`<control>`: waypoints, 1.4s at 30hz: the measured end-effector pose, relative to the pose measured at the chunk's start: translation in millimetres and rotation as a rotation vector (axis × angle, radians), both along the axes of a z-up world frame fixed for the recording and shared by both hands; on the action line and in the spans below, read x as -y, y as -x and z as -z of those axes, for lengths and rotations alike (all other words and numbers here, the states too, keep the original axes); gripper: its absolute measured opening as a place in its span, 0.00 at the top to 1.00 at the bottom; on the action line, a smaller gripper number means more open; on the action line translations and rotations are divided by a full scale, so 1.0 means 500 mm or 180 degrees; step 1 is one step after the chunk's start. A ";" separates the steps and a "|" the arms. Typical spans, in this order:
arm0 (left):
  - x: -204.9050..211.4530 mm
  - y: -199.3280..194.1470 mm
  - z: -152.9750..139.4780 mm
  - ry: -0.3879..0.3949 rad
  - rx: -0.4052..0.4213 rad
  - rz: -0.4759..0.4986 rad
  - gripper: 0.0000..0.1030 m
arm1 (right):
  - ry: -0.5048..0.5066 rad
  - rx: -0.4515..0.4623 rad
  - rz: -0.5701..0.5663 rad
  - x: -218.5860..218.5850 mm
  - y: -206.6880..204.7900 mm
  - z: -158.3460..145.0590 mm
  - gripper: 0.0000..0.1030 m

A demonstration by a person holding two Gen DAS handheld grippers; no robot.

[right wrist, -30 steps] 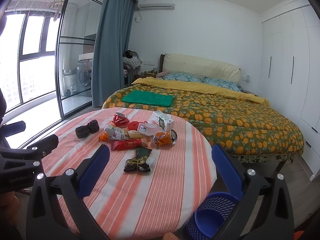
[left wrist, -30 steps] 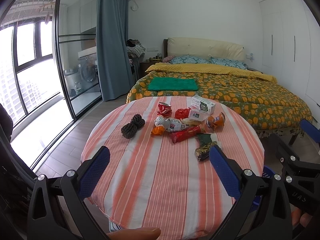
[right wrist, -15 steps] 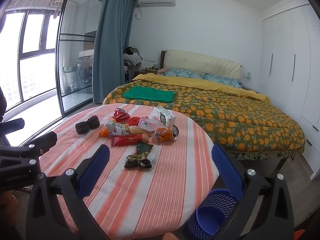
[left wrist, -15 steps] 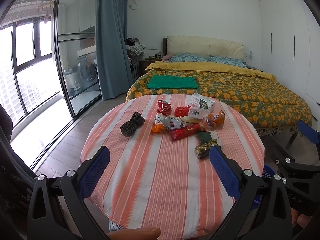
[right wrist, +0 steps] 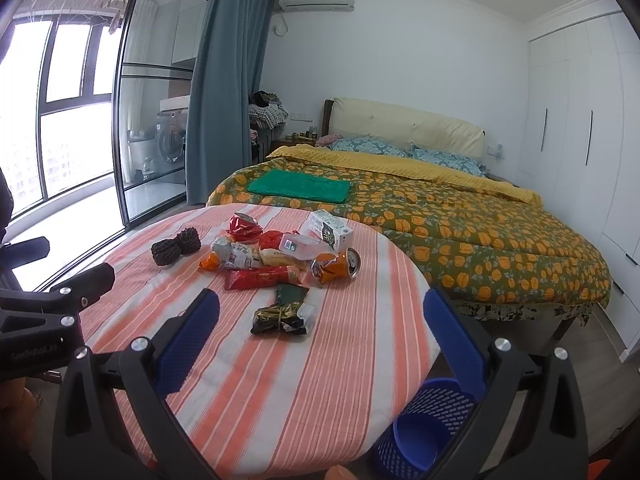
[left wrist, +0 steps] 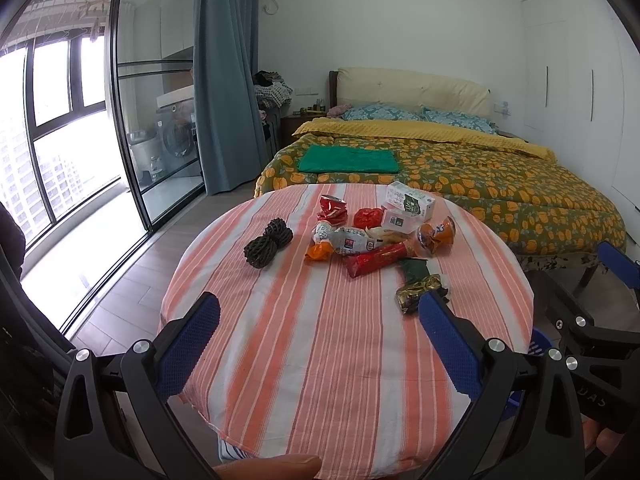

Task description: Collect trash

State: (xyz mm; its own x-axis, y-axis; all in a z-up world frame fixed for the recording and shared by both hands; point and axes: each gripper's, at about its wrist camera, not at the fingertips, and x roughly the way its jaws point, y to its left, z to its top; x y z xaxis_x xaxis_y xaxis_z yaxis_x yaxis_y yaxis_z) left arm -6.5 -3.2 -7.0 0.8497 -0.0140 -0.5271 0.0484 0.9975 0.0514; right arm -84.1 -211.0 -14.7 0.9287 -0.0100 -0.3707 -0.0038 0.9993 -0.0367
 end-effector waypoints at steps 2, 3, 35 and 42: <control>-0.001 0.000 0.002 0.0001 -0.0004 0.0000 0.04 | 0.0002 -0.0005 0.0002 -0.001 0.000 0.001 0.04; -0.002 0.000 0.002 0.0001 -0.0004 0.0001 0.04 | 0.0006 -0.0009 0.0002 -0.002 -0.001 0.003 0.04; -0.011 -0.044 0.053 -0.0022 -0.0192 -0.0020 0.04 | 0.0056 -0.0164 -0.0011 -0.014 -0.033 0.040 0.04; -0.002 -0.078 0.089 -0.0003 -0.0303 0.0191 0.04 | 0.0047 -0.0272 0.0033 0.004 -0.055 0.063 0.04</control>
